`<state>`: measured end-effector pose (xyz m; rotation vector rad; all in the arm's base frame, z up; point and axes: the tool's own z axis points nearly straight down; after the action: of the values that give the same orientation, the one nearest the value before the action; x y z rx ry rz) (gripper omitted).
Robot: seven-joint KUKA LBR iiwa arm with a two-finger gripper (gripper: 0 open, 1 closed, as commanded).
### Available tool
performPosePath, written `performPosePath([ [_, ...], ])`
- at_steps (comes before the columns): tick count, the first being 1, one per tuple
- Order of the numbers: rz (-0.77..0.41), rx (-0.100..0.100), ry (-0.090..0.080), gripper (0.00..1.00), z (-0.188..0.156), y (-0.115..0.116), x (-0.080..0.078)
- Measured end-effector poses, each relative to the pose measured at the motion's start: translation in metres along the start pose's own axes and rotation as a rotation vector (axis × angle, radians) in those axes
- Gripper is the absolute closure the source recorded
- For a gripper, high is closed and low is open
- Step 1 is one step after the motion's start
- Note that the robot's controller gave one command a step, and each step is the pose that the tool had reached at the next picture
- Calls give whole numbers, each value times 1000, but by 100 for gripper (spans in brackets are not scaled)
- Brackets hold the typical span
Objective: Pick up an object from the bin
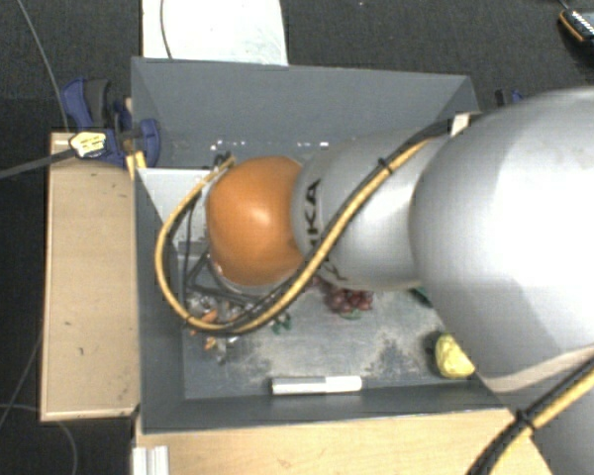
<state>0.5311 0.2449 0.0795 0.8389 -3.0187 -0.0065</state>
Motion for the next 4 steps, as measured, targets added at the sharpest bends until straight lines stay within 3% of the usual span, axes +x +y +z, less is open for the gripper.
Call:
performPosePath([
  [3,3,0,-8,100,-23,0,-1],
  [4,4,-2,3,100,-55,1,2],
])
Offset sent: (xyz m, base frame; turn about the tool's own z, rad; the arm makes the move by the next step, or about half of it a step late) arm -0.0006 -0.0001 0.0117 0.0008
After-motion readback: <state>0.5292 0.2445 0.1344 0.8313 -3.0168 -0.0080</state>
